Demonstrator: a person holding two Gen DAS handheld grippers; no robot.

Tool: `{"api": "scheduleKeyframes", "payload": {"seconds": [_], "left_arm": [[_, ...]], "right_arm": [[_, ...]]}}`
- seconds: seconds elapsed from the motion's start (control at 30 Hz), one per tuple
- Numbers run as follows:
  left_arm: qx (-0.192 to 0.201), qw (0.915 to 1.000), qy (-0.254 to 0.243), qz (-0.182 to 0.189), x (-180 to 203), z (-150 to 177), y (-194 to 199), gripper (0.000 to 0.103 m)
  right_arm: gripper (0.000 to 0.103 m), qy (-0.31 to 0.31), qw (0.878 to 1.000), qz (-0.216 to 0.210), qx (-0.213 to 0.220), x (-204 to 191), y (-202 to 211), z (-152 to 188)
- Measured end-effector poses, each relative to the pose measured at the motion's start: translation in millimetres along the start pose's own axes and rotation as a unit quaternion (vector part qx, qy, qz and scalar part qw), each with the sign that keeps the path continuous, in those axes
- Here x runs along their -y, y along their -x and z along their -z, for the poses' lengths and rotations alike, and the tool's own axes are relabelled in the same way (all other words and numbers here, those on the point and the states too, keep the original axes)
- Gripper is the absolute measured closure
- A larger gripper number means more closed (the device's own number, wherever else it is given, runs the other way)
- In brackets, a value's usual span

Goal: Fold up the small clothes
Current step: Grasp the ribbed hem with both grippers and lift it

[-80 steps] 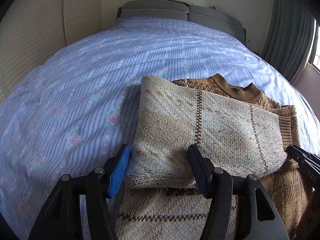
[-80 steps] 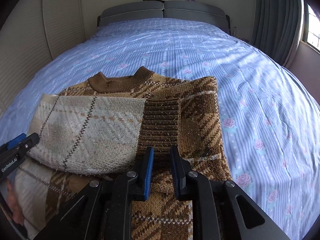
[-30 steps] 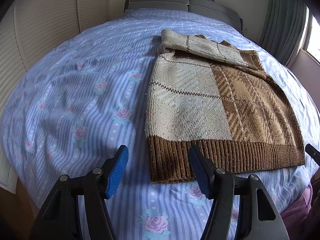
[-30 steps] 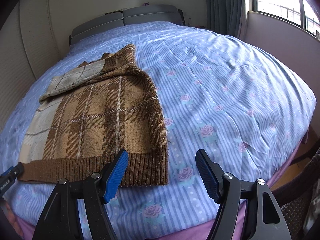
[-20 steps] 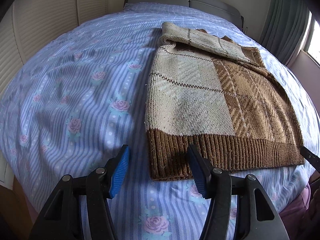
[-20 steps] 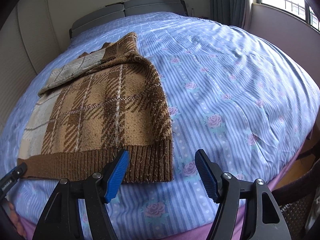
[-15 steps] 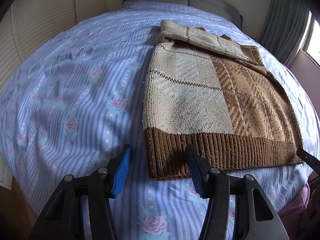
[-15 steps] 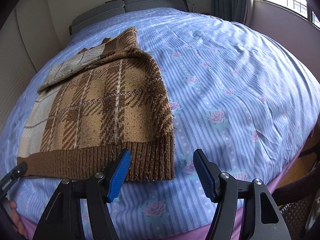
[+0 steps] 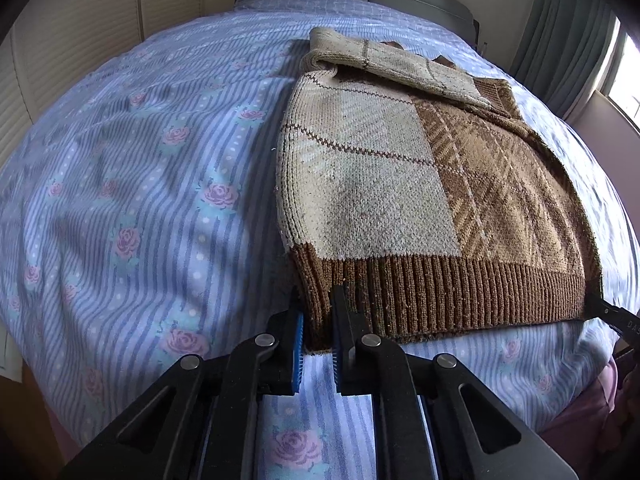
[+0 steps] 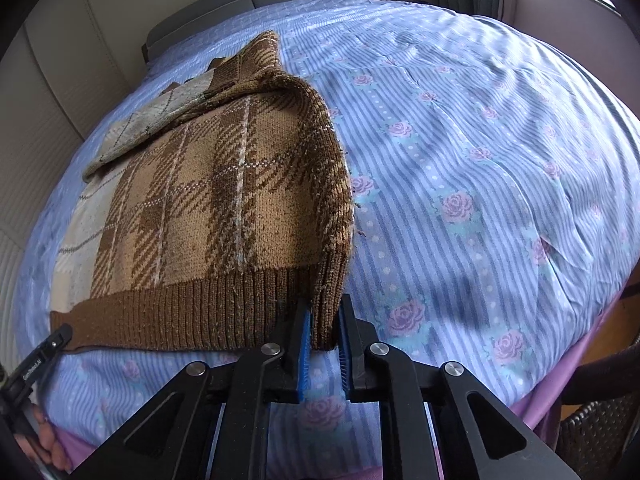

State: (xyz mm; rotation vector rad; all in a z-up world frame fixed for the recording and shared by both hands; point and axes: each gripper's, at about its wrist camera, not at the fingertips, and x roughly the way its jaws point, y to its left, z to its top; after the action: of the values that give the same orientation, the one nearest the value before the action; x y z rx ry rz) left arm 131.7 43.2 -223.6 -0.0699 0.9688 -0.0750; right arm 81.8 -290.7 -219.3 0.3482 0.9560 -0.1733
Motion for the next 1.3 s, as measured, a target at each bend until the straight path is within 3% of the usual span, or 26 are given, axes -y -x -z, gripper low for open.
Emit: {"api": "scheduleKeyframes", "payload": {"seconds": [0.33, 0.6, 0.97, 1.3], "left_arm": [[0.051, 0.9984, 0.013, 0.02, -7.0, -4.8, 33.6, 0.093], [0.104, 0.9933, 0.024, 0.044, -3.2, -40.8, 78.7, 0.093], [0.196, 0.9774, 0.054, 0.059, 2.5, -128.0, 105.7, 0.093], [0.224, 0.9709, 0.074, 0.042, 4.5, -221.7, 59.3, 0.093]], "right_arm": [[0.093, -0.023, 0.998, -0.041, 0.035, 3.1, 26.5, -0.6], [0.093, -0.034, 0.99, -0.089, 0.105, 0.6, 79.1, -24.5], [0.093, -0.048, 0.971, -0.123, 0.2, -15.4, 113.1, -102.7], [0.093, -0.059, 0.961, -0.123, 0.243, -37.9, 77.1, -197.3]]}}
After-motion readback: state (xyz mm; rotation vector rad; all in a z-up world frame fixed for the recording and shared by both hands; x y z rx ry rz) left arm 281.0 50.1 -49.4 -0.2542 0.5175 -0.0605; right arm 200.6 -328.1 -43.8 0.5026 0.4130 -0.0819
